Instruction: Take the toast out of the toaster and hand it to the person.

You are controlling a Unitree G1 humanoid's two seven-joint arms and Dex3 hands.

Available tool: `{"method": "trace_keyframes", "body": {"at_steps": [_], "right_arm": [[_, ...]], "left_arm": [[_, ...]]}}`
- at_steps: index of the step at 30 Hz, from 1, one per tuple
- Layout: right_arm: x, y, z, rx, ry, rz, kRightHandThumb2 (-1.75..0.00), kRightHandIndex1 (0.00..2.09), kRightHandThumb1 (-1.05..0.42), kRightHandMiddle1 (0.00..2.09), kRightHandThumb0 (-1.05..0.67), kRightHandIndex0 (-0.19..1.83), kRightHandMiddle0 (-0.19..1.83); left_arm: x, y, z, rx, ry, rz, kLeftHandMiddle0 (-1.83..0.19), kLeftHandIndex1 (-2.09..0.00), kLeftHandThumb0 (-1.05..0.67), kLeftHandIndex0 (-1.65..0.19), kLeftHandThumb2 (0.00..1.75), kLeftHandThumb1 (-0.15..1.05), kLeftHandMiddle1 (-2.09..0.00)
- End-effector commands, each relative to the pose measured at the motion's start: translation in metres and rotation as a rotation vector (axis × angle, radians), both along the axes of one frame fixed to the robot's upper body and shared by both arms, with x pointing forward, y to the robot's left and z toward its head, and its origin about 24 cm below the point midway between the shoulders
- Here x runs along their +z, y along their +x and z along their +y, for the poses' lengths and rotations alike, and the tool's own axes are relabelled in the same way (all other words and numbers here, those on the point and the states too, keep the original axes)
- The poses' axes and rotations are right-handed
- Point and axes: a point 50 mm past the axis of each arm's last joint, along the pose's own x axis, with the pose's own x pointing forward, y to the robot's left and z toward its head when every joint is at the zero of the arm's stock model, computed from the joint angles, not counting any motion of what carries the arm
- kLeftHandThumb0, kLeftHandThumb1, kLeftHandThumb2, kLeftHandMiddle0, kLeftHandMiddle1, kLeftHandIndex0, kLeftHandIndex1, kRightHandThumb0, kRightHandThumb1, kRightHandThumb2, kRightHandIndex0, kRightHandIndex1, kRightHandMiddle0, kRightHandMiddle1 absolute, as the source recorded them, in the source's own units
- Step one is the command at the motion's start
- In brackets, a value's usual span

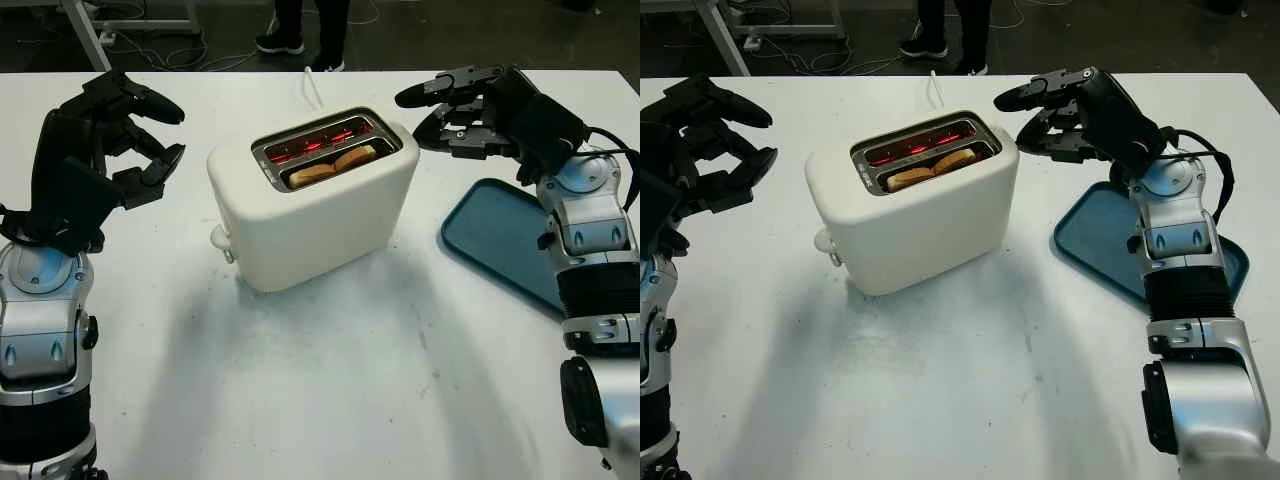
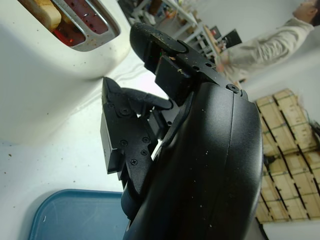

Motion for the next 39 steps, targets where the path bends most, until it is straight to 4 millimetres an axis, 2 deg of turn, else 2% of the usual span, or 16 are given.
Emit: {"method": "trace_keyframes", "body": {"at_steps": [1,39], "right_arm": [[0.0039,-0.0001,0.0009,0.004,-0.019,-0.012,-0.05,1.06,-0.92,0.05,0.12,0.63,0.94],[0.0022,0.0011,0.001,0.024,0.006,-0.009,-0.04,1.09,-0.92,0.06,0.11,0.65,0.96]], "left_arm": [[0.0021,0.0003,0.0006,0.003,0.004,-0.017,-0.58,-1.28,-0.06,-0.54,0.65,0.59,-1.58],[0.0012,-0.0012,0.0017,0.008,0.007,-0.015,-0.58,-1.26,-0.04,-0.53,0.68,0.58,-1.56]]}}
